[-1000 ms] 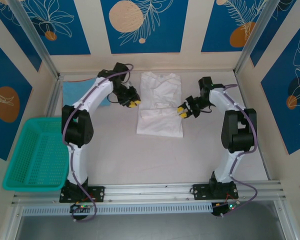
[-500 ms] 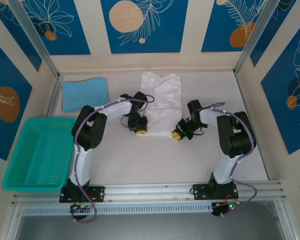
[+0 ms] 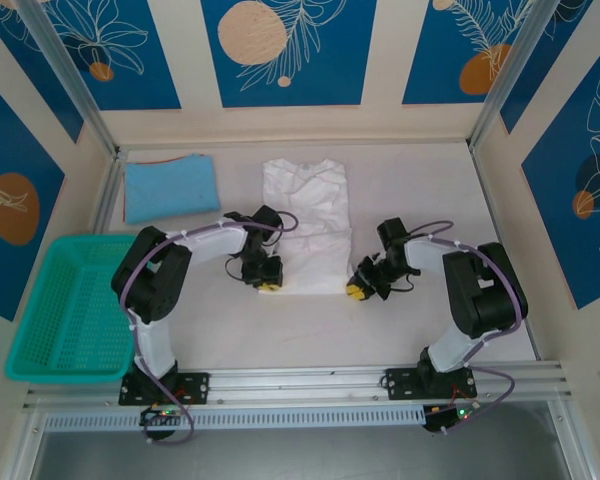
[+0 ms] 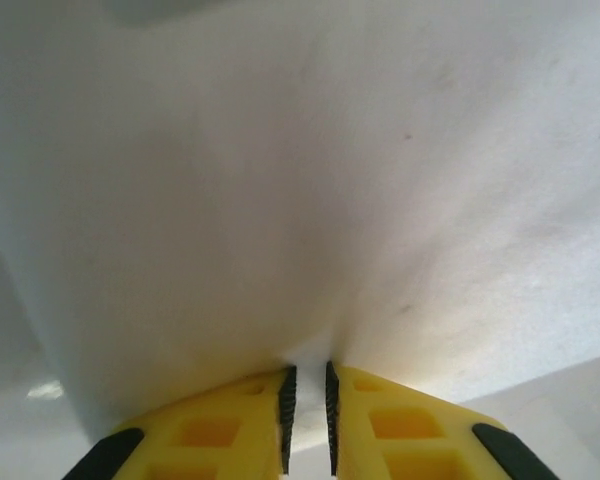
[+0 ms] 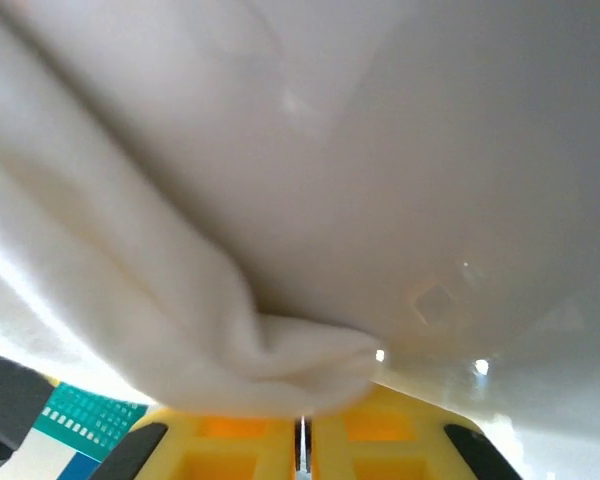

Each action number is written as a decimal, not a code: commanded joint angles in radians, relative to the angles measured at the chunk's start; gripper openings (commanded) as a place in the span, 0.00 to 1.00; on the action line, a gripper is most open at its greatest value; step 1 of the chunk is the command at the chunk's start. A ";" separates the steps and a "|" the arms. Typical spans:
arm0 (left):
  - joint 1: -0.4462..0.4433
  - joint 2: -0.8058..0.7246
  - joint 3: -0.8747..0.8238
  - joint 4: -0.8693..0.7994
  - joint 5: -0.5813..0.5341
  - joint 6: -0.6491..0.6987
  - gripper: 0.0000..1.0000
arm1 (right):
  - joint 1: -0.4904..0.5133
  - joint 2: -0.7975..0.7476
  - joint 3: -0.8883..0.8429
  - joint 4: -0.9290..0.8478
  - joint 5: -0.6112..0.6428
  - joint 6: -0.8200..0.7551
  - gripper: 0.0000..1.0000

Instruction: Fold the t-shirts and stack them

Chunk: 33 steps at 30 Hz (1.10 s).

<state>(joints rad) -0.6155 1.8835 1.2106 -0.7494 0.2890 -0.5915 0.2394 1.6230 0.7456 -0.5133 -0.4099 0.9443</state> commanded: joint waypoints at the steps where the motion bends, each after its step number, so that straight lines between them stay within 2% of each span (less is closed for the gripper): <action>1: -0.002 -0.038 0.030 -0.203 -0.083 0.026 0.22 | -0.014 -0.069 -0.008 -0.128 0.010 -0.022 0.15; 5: 0.012 -0.089 0.167 -0.337 -0.157 0.082 0.31 | -0.009 -0.167 0.047 -0.127 0.007 -0.050 0.21; 8: 0.048 -0.067 0.258 -0.351 -0.109 0.078 0.36 | -0.002 -0.172 0.101 -0.085 0.017 -0.052 0.35; 9: 0.063 -0.051 0.281 -0.345 -0.081 0.067 0.37 | -0.001 -0.155 0.125 -0.077 0.020 -0.052 0.36; 14: 0.151 0.071 0.360 -0.268 0.125 -0.045 0.40 | 0.006 0.052 0.302 -0.090 0.001 -0.050 0.35; 16: 0.166 0.109 0.379 -0.248 0.173 -0.073 0.42 | 0.007 0.123 0.368 -0.104 -0.003 -0.052 0.33; 23: 0.185 0.196 0.413 -0.290 0.142 -0.064 0.57 | 0.008 0.282 0.538 -0.172 0.026 -0.073 0.32; 29: 0.201 0.215 0.410 -0.276 0.135 -0.056 0.59 | 0.006 0.340 0.590 -0.187 0.043 -0.067 0.33; 33: 0.209 0.243 0.437 -0.268 0.142 -0.057 0.57 | 0.005 0.376 0.622 -0.201 0.043 -0.052 0.33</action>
<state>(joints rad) -0.4213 2.0918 1.6100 -1.0077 0.4114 -0.6487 0.2420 1.9709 1.3342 -0.6716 -0.3653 0.8894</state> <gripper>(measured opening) 0.577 0.331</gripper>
